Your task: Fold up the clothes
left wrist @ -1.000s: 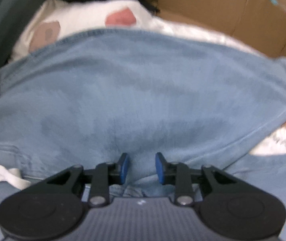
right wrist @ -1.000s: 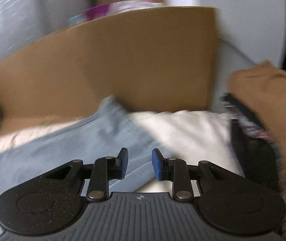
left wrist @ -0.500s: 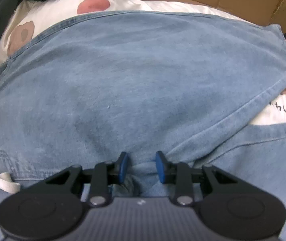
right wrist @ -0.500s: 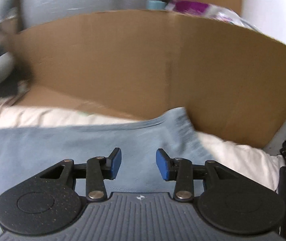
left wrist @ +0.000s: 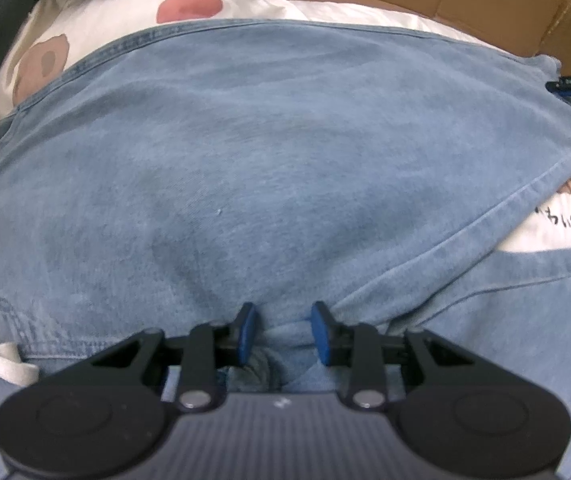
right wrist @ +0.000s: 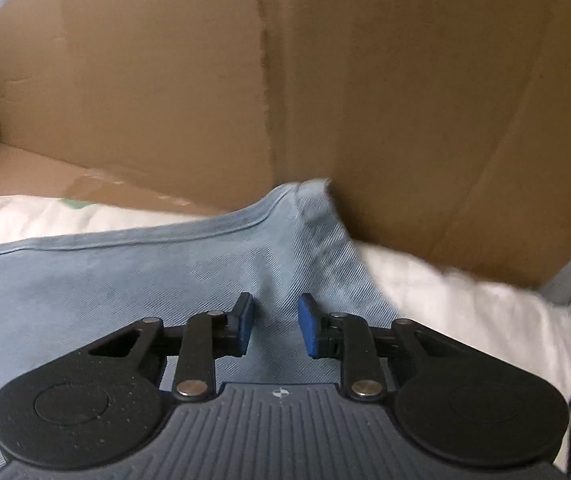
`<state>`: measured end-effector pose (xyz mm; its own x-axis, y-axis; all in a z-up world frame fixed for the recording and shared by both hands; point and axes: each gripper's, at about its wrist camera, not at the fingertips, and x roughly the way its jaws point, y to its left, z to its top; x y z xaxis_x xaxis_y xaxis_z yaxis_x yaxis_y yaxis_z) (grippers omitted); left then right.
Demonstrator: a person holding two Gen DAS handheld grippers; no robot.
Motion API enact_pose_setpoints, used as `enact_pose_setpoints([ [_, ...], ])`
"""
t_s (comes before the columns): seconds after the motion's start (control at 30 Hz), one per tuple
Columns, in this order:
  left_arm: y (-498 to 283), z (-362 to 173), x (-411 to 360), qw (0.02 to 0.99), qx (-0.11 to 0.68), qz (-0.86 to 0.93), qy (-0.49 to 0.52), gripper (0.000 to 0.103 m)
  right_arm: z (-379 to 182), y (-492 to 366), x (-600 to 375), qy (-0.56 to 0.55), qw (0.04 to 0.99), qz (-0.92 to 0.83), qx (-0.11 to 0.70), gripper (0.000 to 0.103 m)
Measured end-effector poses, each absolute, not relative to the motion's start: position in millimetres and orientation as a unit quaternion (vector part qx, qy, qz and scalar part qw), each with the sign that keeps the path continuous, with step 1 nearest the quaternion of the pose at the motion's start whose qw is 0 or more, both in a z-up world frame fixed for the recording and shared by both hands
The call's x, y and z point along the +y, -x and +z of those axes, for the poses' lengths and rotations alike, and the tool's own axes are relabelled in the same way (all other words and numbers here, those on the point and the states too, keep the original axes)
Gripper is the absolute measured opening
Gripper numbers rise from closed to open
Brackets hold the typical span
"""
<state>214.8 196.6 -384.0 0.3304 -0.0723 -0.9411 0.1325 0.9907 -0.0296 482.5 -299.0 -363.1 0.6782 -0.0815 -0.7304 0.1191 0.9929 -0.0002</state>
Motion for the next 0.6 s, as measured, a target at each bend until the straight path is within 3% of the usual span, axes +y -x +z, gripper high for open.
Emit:
enact_pose_setpoints([
  [0.33, -211, -386, 198, 0.817, 0.573, -0.059, -0.025, 0.034, -378, -520, -304, 0.007, 0.91, -0.083, 0.405, 0.026],
  [0.5, -216, -383, 197, 0.809, 0.584, -0.052, -0.025, 0.034, -370, -528, -315, -0.034, 0.901, -0.085, 0.424, 0.026],
  [0.53, -217, -382, 198, 0.808, 0.587, -0.047, -0.021, 0.034, -367, -526, -311, -0.011, 0.898, -0.084, 0.431, 0.027],
  [0.6, -219, -378, 202, 0.804, 0.593, -0.037, -0.013, 0.036, -361, -520, -301, 0.034, 0.893, -0.081, 0.44, 0.041],
])
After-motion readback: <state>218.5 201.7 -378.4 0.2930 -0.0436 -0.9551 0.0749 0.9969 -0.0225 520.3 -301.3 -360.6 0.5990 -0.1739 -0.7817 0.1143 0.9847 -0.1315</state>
